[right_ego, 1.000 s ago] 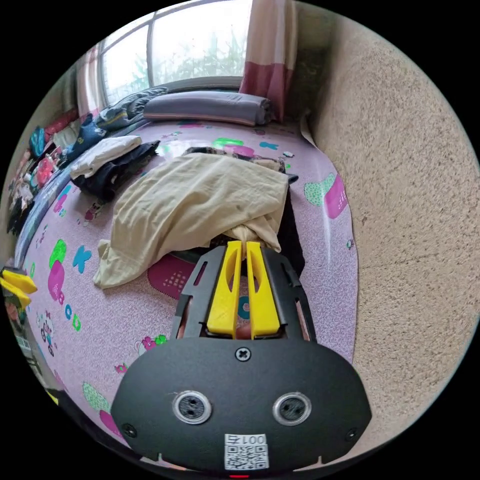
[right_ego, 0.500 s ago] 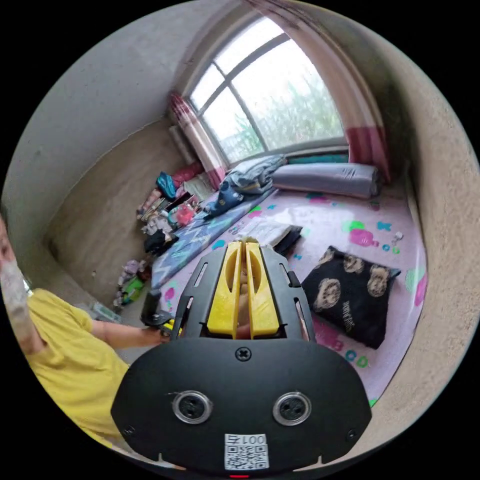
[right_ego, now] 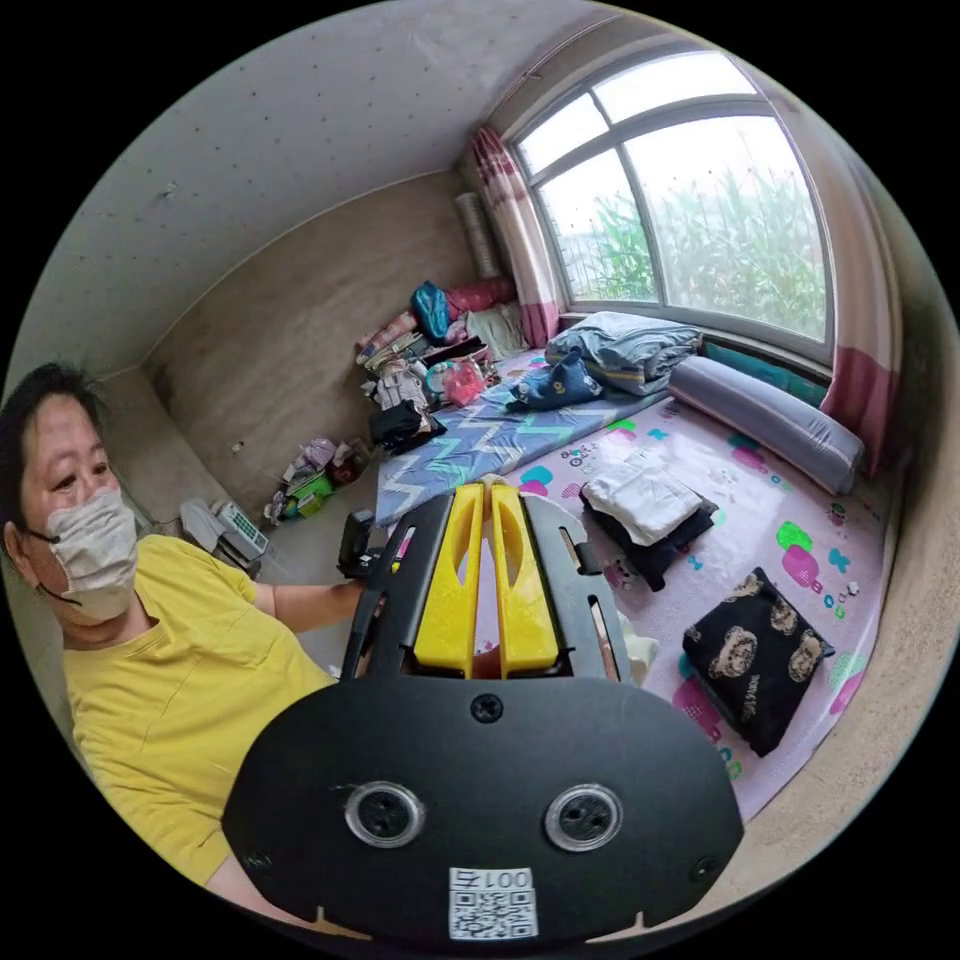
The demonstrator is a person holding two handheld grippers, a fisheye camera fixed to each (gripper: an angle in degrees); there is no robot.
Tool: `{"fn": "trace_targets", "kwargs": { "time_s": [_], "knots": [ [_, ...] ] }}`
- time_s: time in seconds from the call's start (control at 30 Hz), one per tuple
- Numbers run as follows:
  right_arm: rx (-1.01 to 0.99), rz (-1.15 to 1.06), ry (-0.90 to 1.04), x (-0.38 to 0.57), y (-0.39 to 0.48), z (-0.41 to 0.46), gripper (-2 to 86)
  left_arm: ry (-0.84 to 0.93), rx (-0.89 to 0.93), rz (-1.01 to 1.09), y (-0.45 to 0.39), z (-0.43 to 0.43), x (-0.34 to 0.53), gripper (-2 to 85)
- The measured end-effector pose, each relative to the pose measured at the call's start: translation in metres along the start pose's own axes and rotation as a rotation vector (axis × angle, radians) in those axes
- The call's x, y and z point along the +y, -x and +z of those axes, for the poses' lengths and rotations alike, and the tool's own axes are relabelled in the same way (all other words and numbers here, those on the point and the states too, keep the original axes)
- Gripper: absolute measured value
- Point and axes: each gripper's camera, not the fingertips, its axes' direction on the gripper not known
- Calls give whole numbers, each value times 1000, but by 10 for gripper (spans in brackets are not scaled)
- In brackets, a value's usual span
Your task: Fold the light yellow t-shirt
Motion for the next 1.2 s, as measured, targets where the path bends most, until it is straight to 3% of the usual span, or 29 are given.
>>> {"fn": "trace_targets", "kwargs": {
  "time_s": [0.23,0.37,0.67,0.83,1.0,1.2],
  "knots": [
    [-41,-44,-48,-16,72,36,5,-96,-184,115,-21,-101,50,73],
    [-69,20,-68,-6,89,55,5,-67,-247,174,-25,-120,71,82],
    [-114,157,-52,19,116,102,5,49,-102,190,-66,-69,131,87],
    [-162,187,-44,23,122,116,5,15,-212,187,-106,-38,164,98],
    [-210,185,-48,26,129,123,5,18,-207,154,-129,-18,168,99],
    [-215,152,-33,36,129,118,5,-62,-286,27,-132,-33,165,10]
  ]
}}
